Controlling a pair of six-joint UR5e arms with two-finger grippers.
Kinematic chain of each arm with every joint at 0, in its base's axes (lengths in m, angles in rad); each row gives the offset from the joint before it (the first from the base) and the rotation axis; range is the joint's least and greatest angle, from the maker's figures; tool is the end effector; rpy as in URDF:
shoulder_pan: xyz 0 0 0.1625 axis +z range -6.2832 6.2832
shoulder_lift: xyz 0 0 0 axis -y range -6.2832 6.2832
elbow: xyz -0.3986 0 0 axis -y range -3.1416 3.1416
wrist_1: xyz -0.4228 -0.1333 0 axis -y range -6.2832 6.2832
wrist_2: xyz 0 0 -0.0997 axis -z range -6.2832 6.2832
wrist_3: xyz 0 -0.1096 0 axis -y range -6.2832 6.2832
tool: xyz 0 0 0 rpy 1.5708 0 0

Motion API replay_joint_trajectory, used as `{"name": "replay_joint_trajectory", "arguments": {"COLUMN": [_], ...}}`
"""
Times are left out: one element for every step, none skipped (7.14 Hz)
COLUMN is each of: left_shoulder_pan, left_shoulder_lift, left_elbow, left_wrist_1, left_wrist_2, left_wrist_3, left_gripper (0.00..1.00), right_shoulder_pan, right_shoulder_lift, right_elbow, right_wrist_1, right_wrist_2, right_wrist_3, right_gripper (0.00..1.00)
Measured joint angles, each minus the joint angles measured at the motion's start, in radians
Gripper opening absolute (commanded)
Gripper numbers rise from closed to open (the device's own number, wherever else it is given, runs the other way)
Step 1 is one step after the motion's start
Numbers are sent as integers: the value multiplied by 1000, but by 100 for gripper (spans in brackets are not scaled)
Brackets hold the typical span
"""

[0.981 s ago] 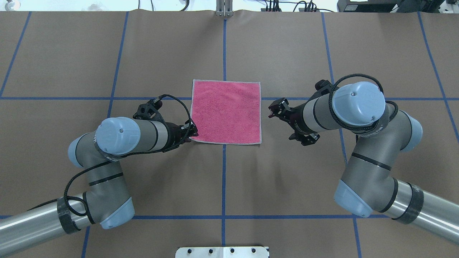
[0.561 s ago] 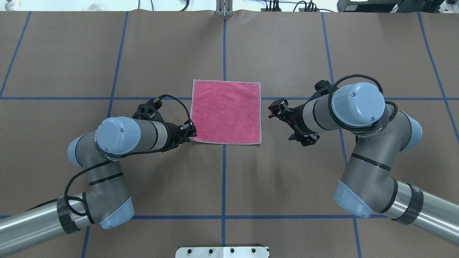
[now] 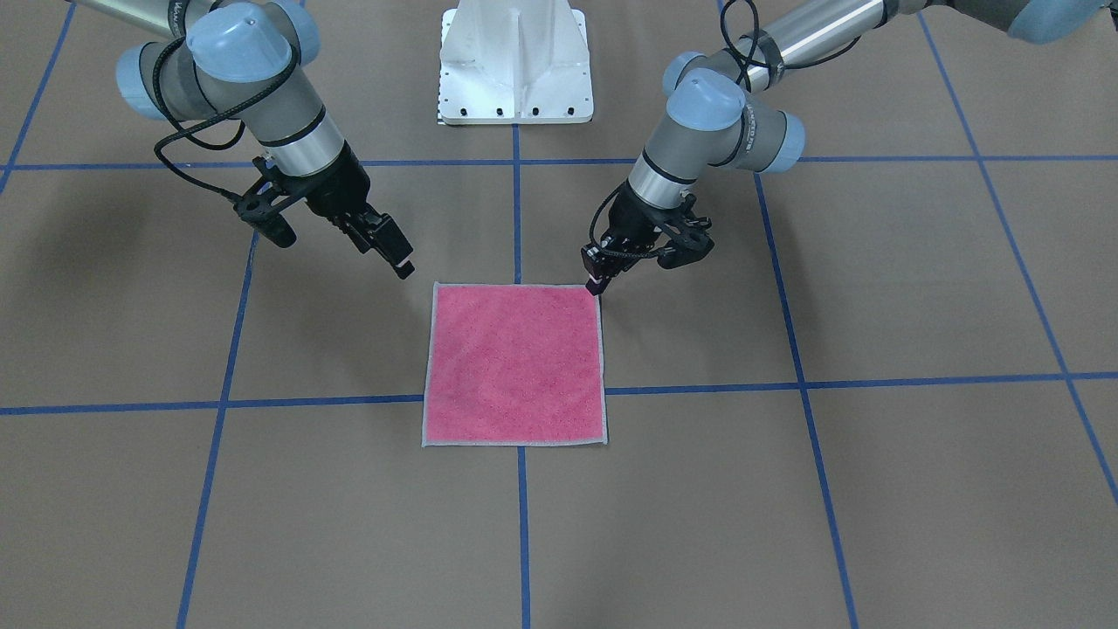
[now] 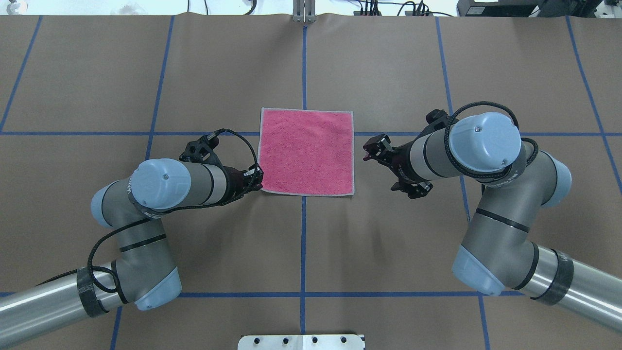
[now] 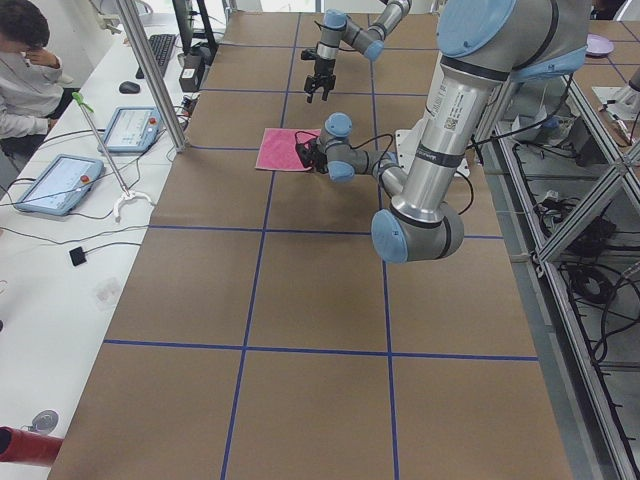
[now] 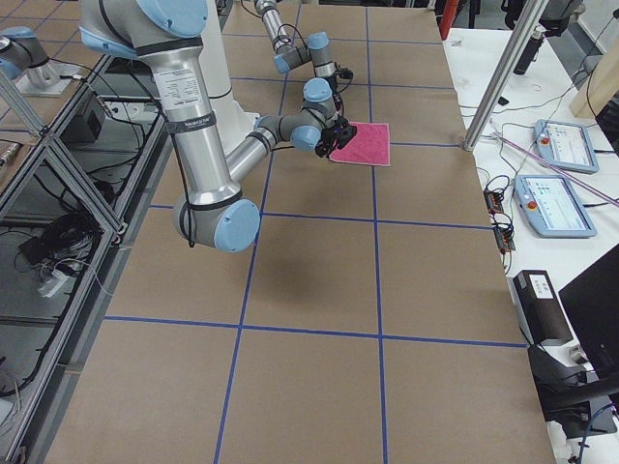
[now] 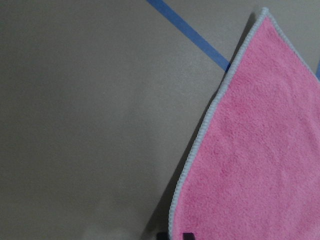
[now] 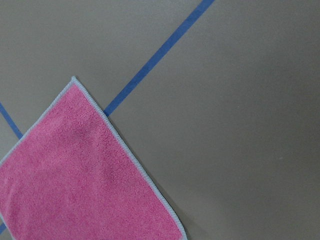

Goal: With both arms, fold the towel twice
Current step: 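Grasp the near towel corners with the left and right grippers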

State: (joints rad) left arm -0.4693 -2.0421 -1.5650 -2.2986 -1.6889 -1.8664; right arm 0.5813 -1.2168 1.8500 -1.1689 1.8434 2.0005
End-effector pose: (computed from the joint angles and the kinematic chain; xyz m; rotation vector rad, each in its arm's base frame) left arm 0.5669 -0.4225 0.2753 0.0000 1.2173 -0.5998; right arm -0.4617 -0.4276 0.2543 -0.1738 -1.0732 0.7722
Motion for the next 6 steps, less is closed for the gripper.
{"name": "replay_joint_trajectory", "arguments": {"left_shoulder_pan": [1, 1, 1, 2, 2, 3], "left_shoulder_lift": [9, 14, 16, 16, 16, 16], "left_elbow": [-3, -7, -8, -8, -9, -9], "left_wrist_1": [0, 1, 0, 0, -1, -1], "left_wrist_2": [0, 0, 0, -1, 0, 0], "left_wrist_3": [19, 41, 52, 55, 56, 56], "left_gripper": [0, 0, 0, 0, 0, 0], "right_shoulder_pan": [-19, -56, -99, -135, -161, -175], "right_shoulder_lift": [-3, -5, -4, -3, -1, 1], "right_elbow": [-1, -4, -8, -16, -31, -48], "right_wrist_1": [-1, -3, -7, -10, -11, -12], "right_wrist_2": [-15, -58, -110, -152, -190, -214], "right_wrist_3": [0, -2, -4, -2, 2, 14], "right_gripper": [100, 99, 94, 82, 68, 67]}}
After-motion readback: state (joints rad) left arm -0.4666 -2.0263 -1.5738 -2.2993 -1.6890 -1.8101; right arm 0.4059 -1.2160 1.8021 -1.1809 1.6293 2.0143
